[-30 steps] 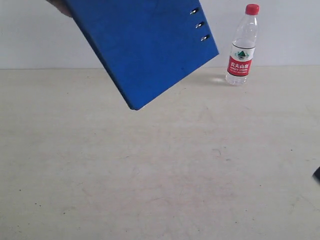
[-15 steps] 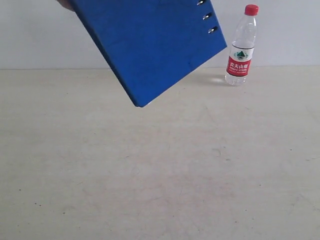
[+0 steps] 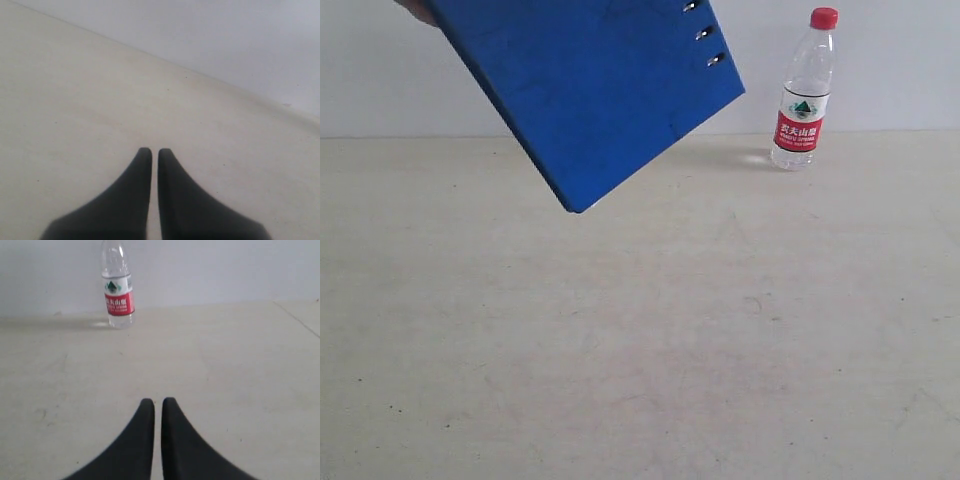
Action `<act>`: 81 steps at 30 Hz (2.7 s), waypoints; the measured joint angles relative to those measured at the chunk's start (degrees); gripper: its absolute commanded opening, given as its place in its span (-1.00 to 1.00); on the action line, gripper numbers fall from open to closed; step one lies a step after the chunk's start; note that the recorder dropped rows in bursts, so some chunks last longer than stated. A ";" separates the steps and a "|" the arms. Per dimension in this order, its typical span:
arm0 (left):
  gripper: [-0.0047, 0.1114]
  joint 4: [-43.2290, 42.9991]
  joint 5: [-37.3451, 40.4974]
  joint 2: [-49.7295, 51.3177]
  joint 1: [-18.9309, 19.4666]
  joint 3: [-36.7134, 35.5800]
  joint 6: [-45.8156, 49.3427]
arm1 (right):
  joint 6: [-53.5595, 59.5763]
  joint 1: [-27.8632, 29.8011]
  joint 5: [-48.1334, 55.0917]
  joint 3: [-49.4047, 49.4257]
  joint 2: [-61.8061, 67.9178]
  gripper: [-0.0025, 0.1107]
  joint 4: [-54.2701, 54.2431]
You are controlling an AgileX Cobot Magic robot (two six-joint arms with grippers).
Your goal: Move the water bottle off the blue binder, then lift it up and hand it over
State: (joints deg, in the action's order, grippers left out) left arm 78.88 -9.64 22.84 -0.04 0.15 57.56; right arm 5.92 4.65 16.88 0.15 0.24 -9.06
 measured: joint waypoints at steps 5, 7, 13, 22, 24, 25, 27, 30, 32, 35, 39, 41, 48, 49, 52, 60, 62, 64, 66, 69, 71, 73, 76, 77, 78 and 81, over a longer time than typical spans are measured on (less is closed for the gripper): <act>-0.84 0.00 0.00 0.00 0.00 0.00 0.00 | 4.56 0.00 2.23 0.00 0.00 -0.93 0.12; -0.84 0.00 0.00 0.00 0.00 0.00 0.00 | 5.46 0.00 1.83 0.00 0.00 -0.93 0.33; -0.84 0.00 0.00 0.00 0.00 0.00 0.00 | 0.88 0.00 1.60 0.00 0.00 -0.93 1.03; -0.84 0.00 0.00 0.00 0.00 0.00 0.00 | -12.53 0.00 2.10 0.00 0.00 -0.93 9.06; -0.84 0.00 0.00 0.00 0.00 0.00 0.00 | -12.14 0.00 2.76 0.00 0.00 -0.93 9.06; -0.84 0.00 0.00 0.00 0.00 0.00 0.00 | -12.03 0.00 3.00 0.00 0.00 -0.93 9.06; -0.84 0.00 0.00 0.00 0.00 0.00 0.00 | -12.19 0.00 3.46 0.00 0.00 -0.93 9.06; -0.84 0.00 0.00 0.00 0.00 0.00 0.00 | -14.03 -0.86 3.81 0.00 0.23 -0.93 9.06; -0.84 0.00 0.00 0.00 0.00 0.00 0.00 | -15.08 -2.25 4.03 0.00 0.31 -0.93 9.06; -0.84 0.00 0.00 0.00 0.00 0.00 0.00 | -15.58 -4.18 4.03 0.00 0.31 -0.93 9.06; -0.84 0.00 0.00 0.00 0.00 0.00 0.00 | -15.58 -5.13 4.15 0.00 0.31 -0.93 9.06; -0.84 0.00 0.00 0.00 0.00 0.00 0.00 | -15.58 -5.23 4.26 0.00 0.31 -0.93 9.06; -0.84 0.00 0.00 0.00 0.00 0.00 0.00 | -14.99 -5.23 4.85 0.00 0.31 -0.93 9.06; -0.84 0.00 0.00 0.00 0.00 0.00 0.00 | -14.99 -5.23 4.95 0.00 0.31 -0.93 9.06; -0.84 0.00 0.00 0.00 0.00 0.00 0.00 | -14.88 -2.97 6.61 0.00 0.07 -0.93 8.35; -0.84 0.00 0.04 -0.13 0.00 0.00 0.00 | -14.88 -1.17 10.02 0.00 0.01 -0.93 5.15; -0.84 0.00 0.04 -0.13 0.00 0.00 0.00 | -14.88 -1.17 10.37 0.00 0.01 -0.93 4.78; -0.84 0.00 0.13 -0.13 0.00 0.00 0.00 | -14.88 -1.17 10.41 0.00 0.01 -0.93 4.39; -0.84 0.00 0.13 -0.13 0.00 0.00 0.00 | -14.75 -1.17 10.50 0.00 0.01 -0.93 4.00; -0.84 0.00 0.13 -0.13 0.00 0.00 0.00 | -14.02 -1.17 10.50 0.00 0.01 -0.93 3.48; -0.84 0.00 0.13 -0.13 0.00 0.00 0.00 | -13.93 -1.17 10.50 0.00 0.01 -0.93 3.20; -0.84 0.00 0.13 -0.13 0.00 0.00 0.00 | -13.93 -1.17 10.50 0.00 0.01 -0.93 3.13; -0.84 0.00 0.13 -0.13 0.00 0.00 0.00 | -13.93 -1.08 10.50 0.00 0.01 -0.93 3.13; -0.84 0.00 0.13 -0.13 0.00 0.00 0.00 | -13.93 -1.08 10.50 0.00 0.01 -0.93 3.13; -0.84 0.00 0.13 -0.13 0.00 0.00 0.00 | -13.93 -1.08 10.50 0.00 0.01 -0.93 3.10; -0.84 0.00 0.13 -0.13 0.00 0.00 0.00 | -13.81 -1.08 10.50 0.00 0.01 -0.93 3.10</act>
State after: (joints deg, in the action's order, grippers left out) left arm 78.88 -9.51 22.71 -0.04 0.15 57.56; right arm -7.88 3.57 27.38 0.15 0.25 -5.96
